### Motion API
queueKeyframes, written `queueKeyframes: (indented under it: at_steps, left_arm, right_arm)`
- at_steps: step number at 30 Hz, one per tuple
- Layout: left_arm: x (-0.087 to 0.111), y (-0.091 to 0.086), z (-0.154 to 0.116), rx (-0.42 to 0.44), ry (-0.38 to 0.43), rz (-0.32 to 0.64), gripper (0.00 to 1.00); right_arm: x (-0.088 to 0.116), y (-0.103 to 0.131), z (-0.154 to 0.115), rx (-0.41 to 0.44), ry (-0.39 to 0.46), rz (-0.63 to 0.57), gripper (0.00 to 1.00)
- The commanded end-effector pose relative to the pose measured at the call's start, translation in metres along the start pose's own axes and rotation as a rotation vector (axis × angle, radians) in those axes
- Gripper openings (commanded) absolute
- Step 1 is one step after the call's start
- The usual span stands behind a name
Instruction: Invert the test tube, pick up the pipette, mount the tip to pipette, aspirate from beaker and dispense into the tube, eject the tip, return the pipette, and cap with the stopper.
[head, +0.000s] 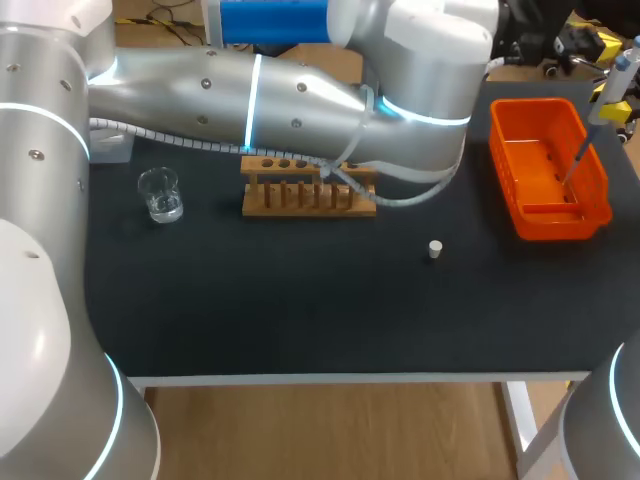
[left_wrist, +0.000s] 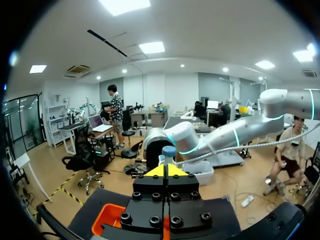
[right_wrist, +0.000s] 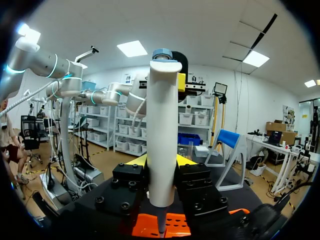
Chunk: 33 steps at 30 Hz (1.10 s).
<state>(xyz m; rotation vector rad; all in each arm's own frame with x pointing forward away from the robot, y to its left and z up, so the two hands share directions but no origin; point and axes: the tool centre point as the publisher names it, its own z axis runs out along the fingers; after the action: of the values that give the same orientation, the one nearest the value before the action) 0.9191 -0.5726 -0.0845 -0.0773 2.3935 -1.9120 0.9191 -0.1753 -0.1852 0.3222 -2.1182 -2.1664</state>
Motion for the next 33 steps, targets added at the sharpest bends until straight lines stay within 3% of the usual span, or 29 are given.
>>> queueKeyframes:
  at_steps: [1,9,33]
  left_arm:
    - [-0.002,-0.011,0.001,-0.043,0.014,0.006,0.0]
    - [-0.001,-0.012,0.009,-0.05,0.025,0.016,0.0]
    - [0.002,0.009,0.015,-0.027,0.029,-0.005,0.0]
  right_arm:
    - [0.0,0.001,0.0,0.004,0.001,0.0,0.0]
    - [0.0,0.001,0.0,0.004,0.001,0.0,0.0]
    - [0.0,0.001,0.0,0.004,0.001,0.0,0.0]
